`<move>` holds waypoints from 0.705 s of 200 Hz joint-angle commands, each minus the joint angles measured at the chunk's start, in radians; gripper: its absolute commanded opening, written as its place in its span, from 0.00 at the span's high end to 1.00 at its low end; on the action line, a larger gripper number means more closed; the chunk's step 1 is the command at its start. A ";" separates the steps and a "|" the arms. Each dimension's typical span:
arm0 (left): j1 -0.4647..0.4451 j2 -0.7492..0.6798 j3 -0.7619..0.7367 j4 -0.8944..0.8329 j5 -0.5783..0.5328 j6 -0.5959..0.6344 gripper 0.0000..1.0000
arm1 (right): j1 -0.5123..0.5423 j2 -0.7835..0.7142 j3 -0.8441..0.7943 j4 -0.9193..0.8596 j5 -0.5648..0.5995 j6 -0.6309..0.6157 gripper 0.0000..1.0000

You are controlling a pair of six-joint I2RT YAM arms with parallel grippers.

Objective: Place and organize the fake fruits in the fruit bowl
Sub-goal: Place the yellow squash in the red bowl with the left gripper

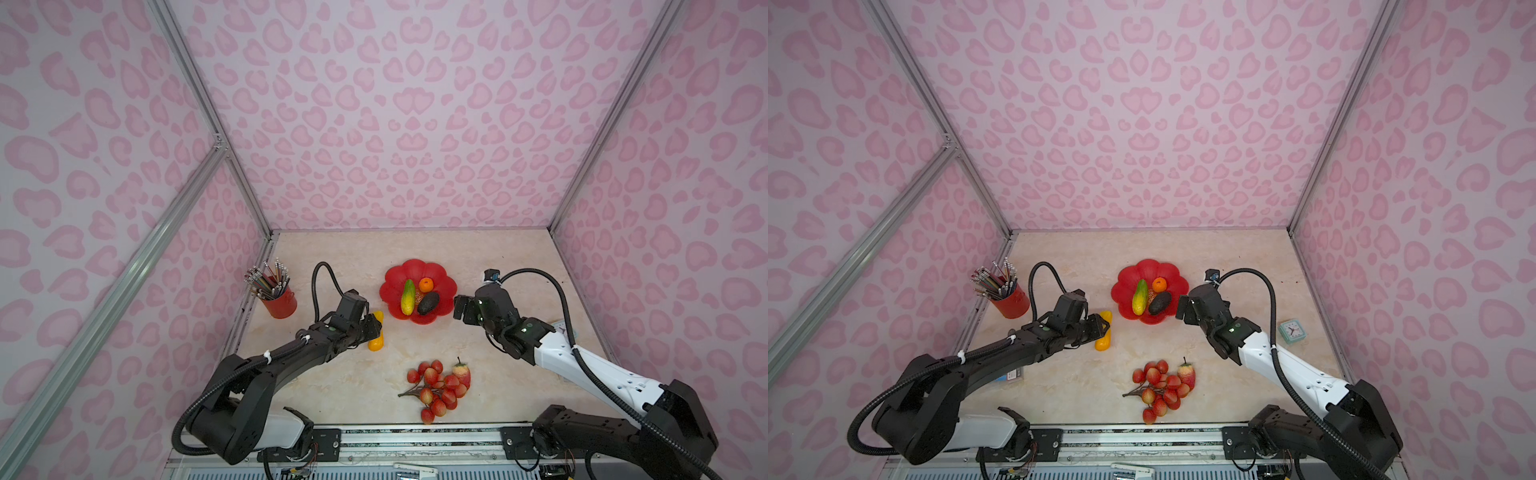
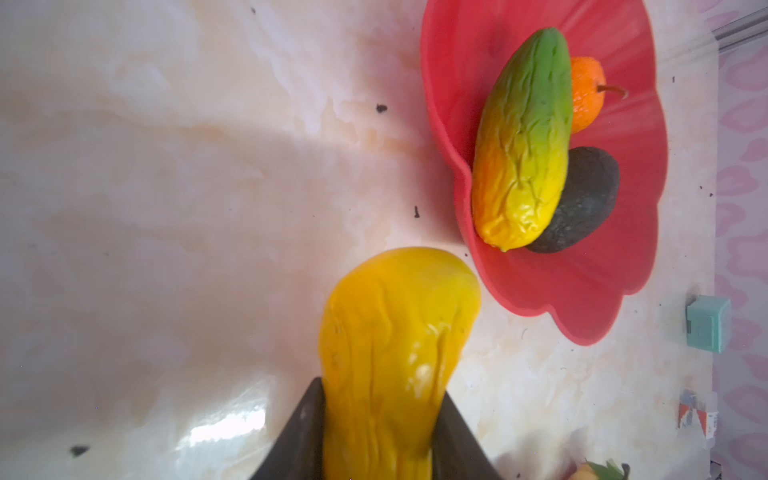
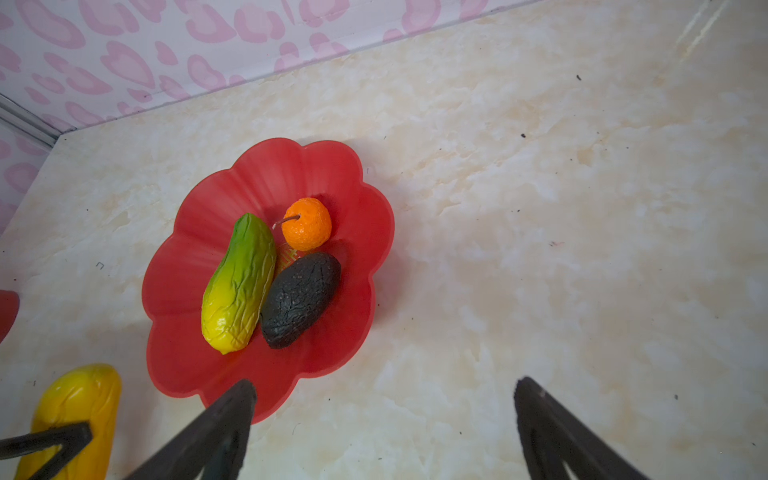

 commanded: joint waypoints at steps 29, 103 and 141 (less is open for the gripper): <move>0.000 -0.091 0.147 -0.208 -0.075 0.213 0.63 | -0.005 -0.034 -0.029 0.007 0.026 0.035 0.03; -0.001 0.220 0.533 -0.276 -0.063 0.349 0.63 | -0.006 -0.132 -0.087 -0.018 0.041 0.073 0.03; -0.003 0.372 0.667 -0.287 -0.096 0.345 0.63 | -0.007 -0.208 -0.137 -0.024 0.067 0.077 0.03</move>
